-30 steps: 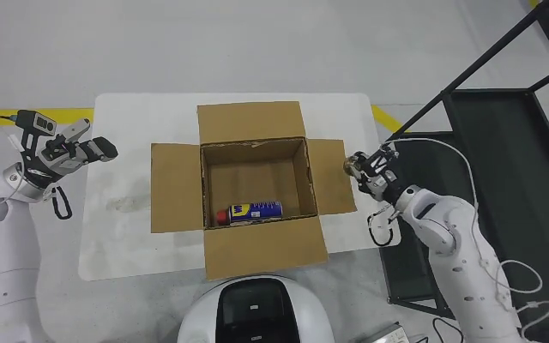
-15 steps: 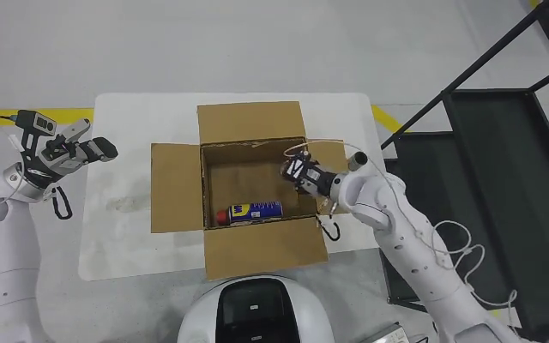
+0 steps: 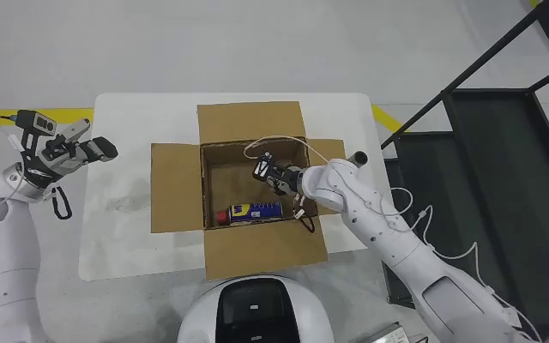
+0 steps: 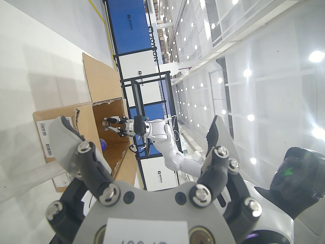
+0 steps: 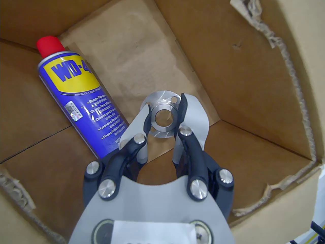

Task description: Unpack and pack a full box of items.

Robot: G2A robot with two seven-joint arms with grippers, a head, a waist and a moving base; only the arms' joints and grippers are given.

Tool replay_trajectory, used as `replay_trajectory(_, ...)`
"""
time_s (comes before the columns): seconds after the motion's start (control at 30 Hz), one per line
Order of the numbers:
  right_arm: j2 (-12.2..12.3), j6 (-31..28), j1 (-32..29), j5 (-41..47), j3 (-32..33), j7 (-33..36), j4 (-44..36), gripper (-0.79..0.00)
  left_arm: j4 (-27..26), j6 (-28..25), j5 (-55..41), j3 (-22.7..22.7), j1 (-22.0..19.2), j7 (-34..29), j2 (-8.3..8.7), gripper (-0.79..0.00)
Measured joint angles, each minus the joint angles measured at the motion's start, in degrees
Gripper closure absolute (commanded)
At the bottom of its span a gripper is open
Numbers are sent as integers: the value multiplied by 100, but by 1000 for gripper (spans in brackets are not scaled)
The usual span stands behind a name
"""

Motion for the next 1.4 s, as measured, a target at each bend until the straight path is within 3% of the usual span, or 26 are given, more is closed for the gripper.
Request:
replay_trajectory(0.13,-99,18,195,93,-185,-87,422,-6,0,0,0,0,0,0,0,-785)
replay_trajectory(0.17,-114,17,224,115,-206,-101,476,-212,0,0,0,0,0,0,0,-785)
replay_trajectory(0.2,-127,14,249,132,-222,-113,520,-357,0,0,0,0,0,0,0,-785)
replay_trajectory(0.23,-140,-6,270,171,-233,-125,562,-610,0,0,0,0,0,0,0,-785)
replay_trajectory(0.27,-145,-35,281,212,-231,-124,581,-751,0,0,0,0,0,0,0,-785)
replay_trajectory(0.3,-147,-67,285,270,-217,-116,591,-785,0,0,0,0,0,0,0,-785)
replay_trajectory(0.47,-62,-366,124,729,112,-28,317,-785,0,0,0,0,0,0,0,-785)
replay_trajectory(0.6,151,-726,-332,1076,782,-65,-348,-785,0,0,0,0,0,0,0,-785)
replay_trajectory(0.77,511,-1236,-1329,1555,2279,-321,-1549,-785,0,0,0,0,0,0,0,-785)
replay_trajectory(0.9,704,-1308,-2069,1643,3560,-664,-1989,-785,0,0,0,0,0,0,0,-785)
replay_trajectory(1.1,818,-954,-2339,1355,4587,-973,-1325,-785,0,0,0,0,0,0,0,-785)
replay_trajectory(1.4,823,-308,-1855,462,4286,-1242,98,-785,0,0,0,0,0,0,0,-785)
